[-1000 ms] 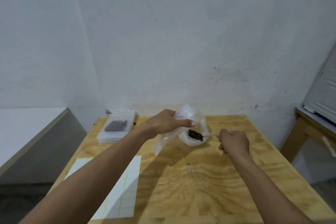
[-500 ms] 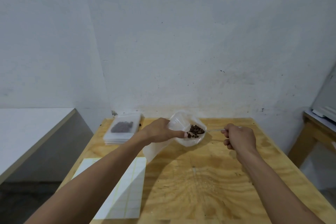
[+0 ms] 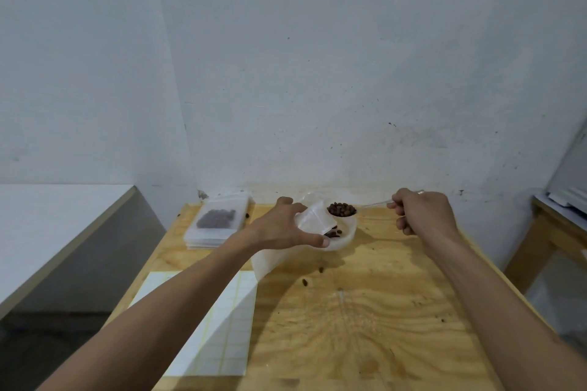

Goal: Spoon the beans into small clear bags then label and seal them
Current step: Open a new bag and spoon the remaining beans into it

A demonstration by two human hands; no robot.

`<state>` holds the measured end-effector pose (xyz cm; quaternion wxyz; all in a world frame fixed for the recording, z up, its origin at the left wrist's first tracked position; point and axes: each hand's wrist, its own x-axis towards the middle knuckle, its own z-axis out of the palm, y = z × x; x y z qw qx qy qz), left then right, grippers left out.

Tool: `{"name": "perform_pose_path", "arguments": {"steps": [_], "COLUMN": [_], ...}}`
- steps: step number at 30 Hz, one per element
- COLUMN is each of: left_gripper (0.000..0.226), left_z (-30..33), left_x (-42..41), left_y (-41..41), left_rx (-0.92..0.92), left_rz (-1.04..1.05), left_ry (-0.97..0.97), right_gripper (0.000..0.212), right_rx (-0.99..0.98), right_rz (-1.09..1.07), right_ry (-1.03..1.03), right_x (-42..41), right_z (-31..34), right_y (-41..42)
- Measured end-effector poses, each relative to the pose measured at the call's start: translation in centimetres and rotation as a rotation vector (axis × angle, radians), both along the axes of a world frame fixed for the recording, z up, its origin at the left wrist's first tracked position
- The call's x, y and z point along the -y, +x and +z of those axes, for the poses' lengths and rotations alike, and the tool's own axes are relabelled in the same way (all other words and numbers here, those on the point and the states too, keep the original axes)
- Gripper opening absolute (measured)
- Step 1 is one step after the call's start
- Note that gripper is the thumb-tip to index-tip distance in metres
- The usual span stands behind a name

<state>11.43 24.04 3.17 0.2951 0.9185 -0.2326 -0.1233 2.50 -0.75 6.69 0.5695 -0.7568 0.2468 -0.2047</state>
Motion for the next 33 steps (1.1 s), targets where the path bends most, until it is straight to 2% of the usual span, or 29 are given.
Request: {"name": "perform_pose_path", "arguments": {"steps": [4,8,10,13,17,21,25,30,33], "left_gripper": [0.101,0.06,0.057,0.071,0.061,0.063,0.051,0.039,0.035], "left_z": [0.6,0.5,0.4,0.5,0.5,0.6,2.8,3.9,3.4], "left_x": [0.5,0.4,0.1,-0.2,0.2,1.4,2.8,3.9,2.8], "left_y": [-0.4,0.0,0.0,-0.1,-0.2,-0.5,-0.3,-0.3,0.3], "left_rx": [0.003,-0.04,-0.122,-0.211,-0.324,-0.322,-0.216,-0.204,-0.2], "left_rz": [0.022,0.045,0.078,0.121,0.07,0.061,0.014,-0.048,-0.024], "left_ry": [0.021,-0.051,-0.14,-0.221,-0.321,-0.34,-0.449,-0.355,-0.332], "right_gripper": [0.031,0.035,0.037,0.042,0.038,0.038,0.046,0.046,0.038], "right_rx": [0.044,0.17,0.199,0.102,-0.085,-0.188,-0.226,-0.2,-0.182], "right_rz": [0.131,0.102,0.027,-0.026,-0.02,-0.037,-0.097,-0.116,-0.102], "right_ry": [-0.257,-0.511,-0.613,-0.76,-0.945,-0.868,-0.599,-0.278,-0.055], "right_x": [-1.8,-2.2,-1.9,-1.9,-2.4,-2.7,-2.2,-1.6,-1.6], "right_z": [1.3,1.8,1.6,0.4,-2.5,-3.6,-4.7,-6.2,-6.3], "right_y": [0.1,0.1,0.0,-0.1,0.1,0.4,0.8,0.4,-0.1]}}
